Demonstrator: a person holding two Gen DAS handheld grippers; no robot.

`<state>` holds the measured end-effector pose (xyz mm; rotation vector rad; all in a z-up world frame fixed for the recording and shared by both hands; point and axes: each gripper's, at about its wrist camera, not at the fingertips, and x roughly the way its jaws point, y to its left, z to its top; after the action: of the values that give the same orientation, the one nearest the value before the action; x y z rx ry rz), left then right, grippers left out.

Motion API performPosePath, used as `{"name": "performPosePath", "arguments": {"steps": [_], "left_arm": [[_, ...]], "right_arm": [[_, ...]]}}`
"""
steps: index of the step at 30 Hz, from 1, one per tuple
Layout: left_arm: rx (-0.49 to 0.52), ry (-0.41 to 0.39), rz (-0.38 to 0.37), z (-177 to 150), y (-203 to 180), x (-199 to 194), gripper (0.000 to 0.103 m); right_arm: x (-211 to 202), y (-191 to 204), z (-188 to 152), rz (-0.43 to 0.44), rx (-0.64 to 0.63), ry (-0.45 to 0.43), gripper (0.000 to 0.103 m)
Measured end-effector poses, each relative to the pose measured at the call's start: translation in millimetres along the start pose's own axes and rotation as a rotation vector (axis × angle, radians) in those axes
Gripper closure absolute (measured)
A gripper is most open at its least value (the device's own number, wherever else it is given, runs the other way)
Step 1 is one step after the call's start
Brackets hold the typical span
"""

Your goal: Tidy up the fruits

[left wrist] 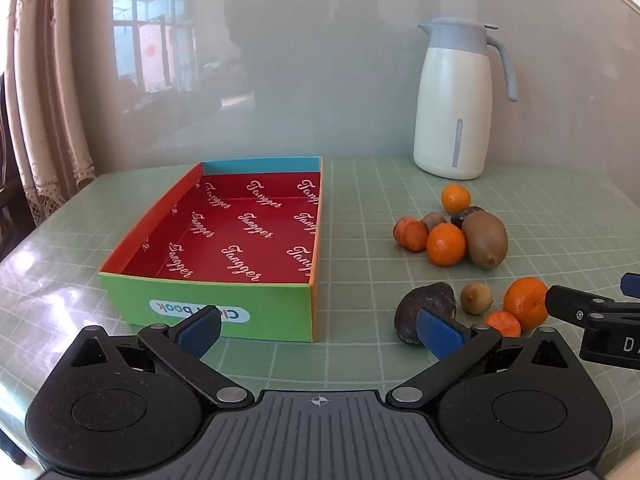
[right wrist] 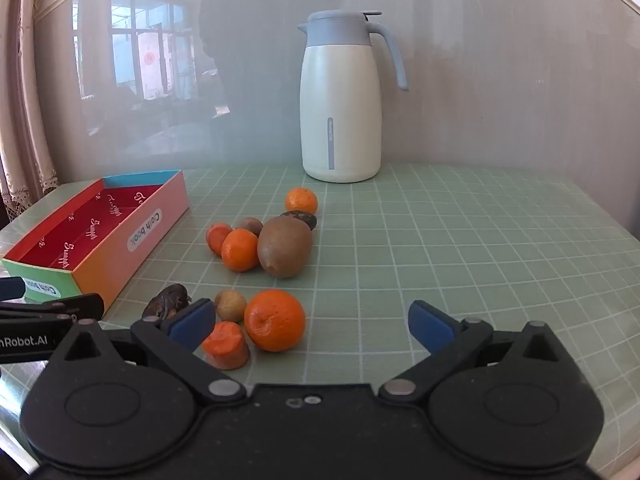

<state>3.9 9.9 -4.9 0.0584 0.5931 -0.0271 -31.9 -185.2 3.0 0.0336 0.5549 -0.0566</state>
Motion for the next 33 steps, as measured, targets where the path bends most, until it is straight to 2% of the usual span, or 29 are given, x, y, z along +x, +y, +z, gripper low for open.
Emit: {"name": "performPosePath", "arguments": {"steps": [33], "left_arm": [[-0.004,-0.006,0.001,1.0,1.9,-0.4,0.0]], "right_arm": [[1.4,-0.1,0.0,0.004,0.001,0.006,0.0]]}}
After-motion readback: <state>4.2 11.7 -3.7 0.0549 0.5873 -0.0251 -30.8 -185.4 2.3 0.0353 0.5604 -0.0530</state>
